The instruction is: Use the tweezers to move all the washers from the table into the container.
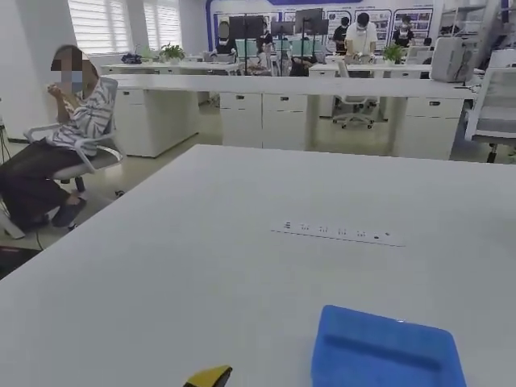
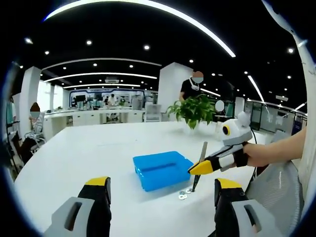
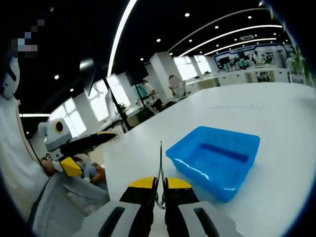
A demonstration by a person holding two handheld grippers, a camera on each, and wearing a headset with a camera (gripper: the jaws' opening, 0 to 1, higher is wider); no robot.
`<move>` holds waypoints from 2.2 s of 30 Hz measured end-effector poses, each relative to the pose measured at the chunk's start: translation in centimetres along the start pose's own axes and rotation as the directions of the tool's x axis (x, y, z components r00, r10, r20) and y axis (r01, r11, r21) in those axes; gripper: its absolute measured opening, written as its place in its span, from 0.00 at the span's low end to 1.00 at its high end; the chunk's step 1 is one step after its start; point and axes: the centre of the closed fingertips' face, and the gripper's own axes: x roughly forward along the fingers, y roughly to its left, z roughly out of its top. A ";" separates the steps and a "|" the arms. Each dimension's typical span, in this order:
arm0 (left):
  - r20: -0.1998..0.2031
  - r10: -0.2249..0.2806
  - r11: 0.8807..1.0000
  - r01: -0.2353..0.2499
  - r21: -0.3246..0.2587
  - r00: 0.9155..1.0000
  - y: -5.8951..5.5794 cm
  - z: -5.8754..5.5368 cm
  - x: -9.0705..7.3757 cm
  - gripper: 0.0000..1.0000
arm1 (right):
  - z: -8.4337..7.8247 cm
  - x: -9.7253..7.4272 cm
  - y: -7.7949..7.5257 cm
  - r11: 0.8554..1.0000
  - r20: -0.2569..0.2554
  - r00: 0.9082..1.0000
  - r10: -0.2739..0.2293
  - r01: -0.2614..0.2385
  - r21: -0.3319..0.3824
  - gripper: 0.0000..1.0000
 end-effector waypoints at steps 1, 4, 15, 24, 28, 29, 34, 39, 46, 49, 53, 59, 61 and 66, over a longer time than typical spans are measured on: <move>0.003 0.001 1.000 -0.001 0.000 1.000 0.0 0.0 0.0 0.88 | 0.2 -0.1 -0.1 1.000 0.000 1.000 -0.004 0.004 0.000 0.03; 0.003 0.005 1.000 -0.005 -0.003 1.000 0.1 0.0 -0.1 0.87 | 1.1 -0.6 -0.7 1.000 0.005 1.000 -0.020 0.020 0.000 0.03; -0.006 0.006 1.000 -0.006 -0.005 1.000 0.2 -0.1 -0.1 0.86 | 5.1 -1.8 -4.5 0.992 0.036 0.994 -0.106 0.108 -0.063 0.03; -0.017 0.000 1.000 0.000 -0.007 1.000 0.1 -0.4 0.0 0.86 | 6.2 -1.7 -8.2 0.983 0.060 0.981 -0.184 0.185 -0.014 0.03; -0.021 -0.007 1.000 0.007 0.007 1.000 -0.1 -0.4 0.1 0.85 | 5.5 -0.8 -8.8 0.980 0.019 0.980 -0.196 0.197 -0.038 0.03; -0.026 -0.009 1.000 0.009 0.006 1.000 -0.1 -0.5 0.1 0.85 | 5.4 -0.4 -8.9 0.979 0.010 0.980 -0.197 0.198 -0.052 0.03; -0.033 -0.014 1.000 0.014 0.005 0.999 -0.1 -0.6 0.1 0.84 | 4.7 0.8 -10.0 0.964 -0.033 0.972 -0.234 0.228 -0.136 0.03; -0.044 -0.021 1.000 0.021 0.008 0.999 -0.2 -0.8 0.1 0.82 | 4.2 1.8 -10.5 0.956 -0.057 0.968 -0.245 0.232 -0.178 0.03; -0.044 -0.025 1.000 0.025 0.005 0.999 -0.2 -0.8 0.1 0.82 | 3.5 2.5 -11.0 0.953 -0.079 0.965 -0.250 0.231 -0.197 0.03; -0.039 -0.024 1.000 0.024 0.004 0.999 -0.2 -0.8 0.1 0.82 | 3.4 2.5 -11.2 0.950 -0.084 0.963 -0.257 0.236 -0.205 0.03; -0.018 -0.011 1.000 0.011 0.000 1.000 0.1 -0.4 0.0 0.81 | 3.1 2.5 -11.3 0.951 -0.089 0.962 -0.259 0.238 -0.198 0.03; -0.023 -0.006 1.000 0.006 0.004 1.000 0.1 -0.4 0.0 0.81 | 2.6 2.6 -11.7 0.949 -0.103 0.958 -0.267 0.244 -0.198 0.03; -0.022 -0.007 1.000 0.007 0.007 1.000 0.1 -0.4 0.0 0.81 | 2.4 2.6 -11.8 0.948 -0.111 0.956 -0.270 0.245 -0.201 0.03; -0.019 0.001 1.000 -0.001 0.004 1.000 0.3 -0.3 0.0 0.82 | 2.5 2.6 -11.9 0.947 -0.109 0.956 -0.273 0.247 -0.207 0.03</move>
